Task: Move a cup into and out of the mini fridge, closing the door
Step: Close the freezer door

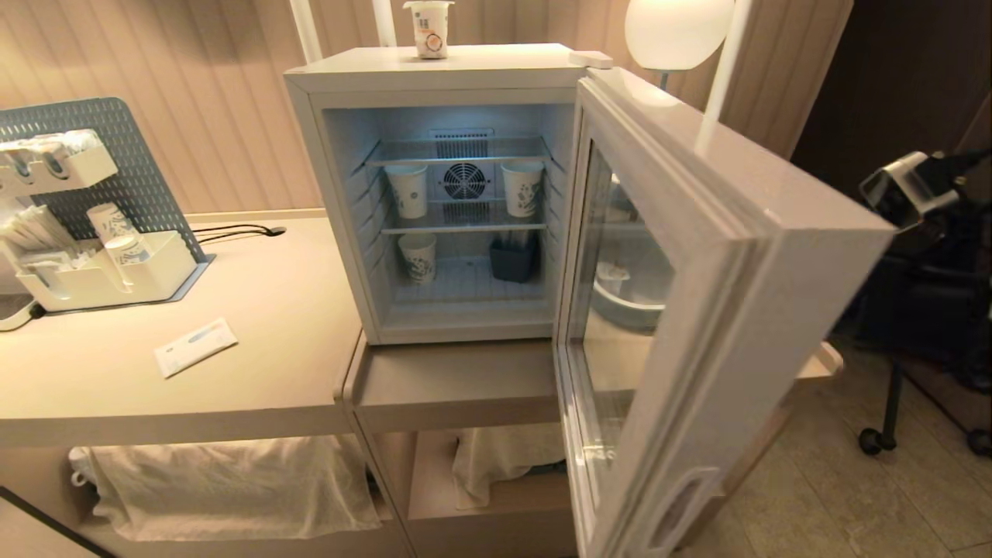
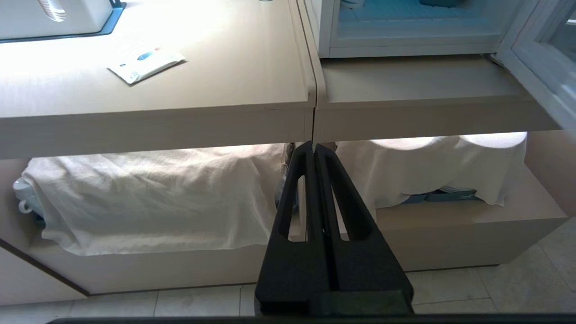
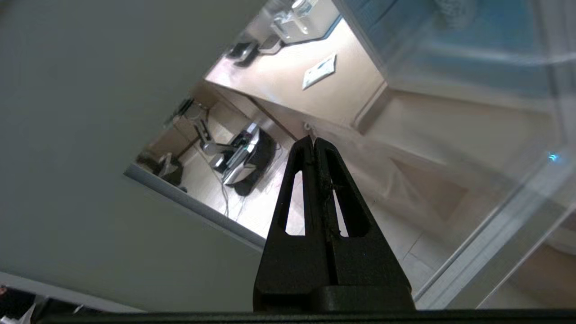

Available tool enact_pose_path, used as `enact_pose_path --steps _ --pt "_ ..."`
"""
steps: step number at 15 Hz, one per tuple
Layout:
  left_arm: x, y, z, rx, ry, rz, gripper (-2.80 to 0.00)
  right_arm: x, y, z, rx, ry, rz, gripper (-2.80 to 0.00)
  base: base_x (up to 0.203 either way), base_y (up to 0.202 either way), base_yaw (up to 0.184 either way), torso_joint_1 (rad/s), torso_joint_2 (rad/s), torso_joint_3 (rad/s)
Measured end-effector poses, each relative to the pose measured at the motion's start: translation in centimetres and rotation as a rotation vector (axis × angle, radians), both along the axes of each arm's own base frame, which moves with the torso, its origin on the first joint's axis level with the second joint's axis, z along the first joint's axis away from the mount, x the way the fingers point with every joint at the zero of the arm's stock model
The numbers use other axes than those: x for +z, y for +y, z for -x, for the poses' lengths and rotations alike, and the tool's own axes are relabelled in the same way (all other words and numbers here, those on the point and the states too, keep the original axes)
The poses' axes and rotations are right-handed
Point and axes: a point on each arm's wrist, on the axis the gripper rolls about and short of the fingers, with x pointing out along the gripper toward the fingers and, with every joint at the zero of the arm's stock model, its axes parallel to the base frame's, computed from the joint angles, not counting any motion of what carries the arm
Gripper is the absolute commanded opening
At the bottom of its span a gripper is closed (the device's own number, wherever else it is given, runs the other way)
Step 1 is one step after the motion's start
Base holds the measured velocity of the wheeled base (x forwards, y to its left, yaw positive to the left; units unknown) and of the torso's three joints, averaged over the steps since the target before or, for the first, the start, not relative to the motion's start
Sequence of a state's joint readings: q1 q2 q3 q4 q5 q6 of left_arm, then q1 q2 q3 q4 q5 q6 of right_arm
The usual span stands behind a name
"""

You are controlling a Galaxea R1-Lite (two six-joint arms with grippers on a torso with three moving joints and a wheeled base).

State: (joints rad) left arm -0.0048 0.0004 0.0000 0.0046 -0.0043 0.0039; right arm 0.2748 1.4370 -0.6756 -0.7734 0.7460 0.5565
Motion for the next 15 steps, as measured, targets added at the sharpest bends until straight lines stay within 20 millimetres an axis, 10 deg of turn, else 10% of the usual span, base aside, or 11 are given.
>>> enact_pose_path --steps 7,15 --pt "0.0 0.0 0.0 0.000 -0.001 -0.001 -2.80 6.1 11.5 -6.8 -0.258 -0.027 0.052 -2.80 0.000 0.000 0.000 0.000 0.00 0.000" --pt "0.0 0.0 0.0 -0.001 -0.001 0.000 -2.80 0.6 23.5 -13.5 -0.366 -0.165 0.423 -2.80 0.000 0.000 0.000 0.000 0.00 0.000"
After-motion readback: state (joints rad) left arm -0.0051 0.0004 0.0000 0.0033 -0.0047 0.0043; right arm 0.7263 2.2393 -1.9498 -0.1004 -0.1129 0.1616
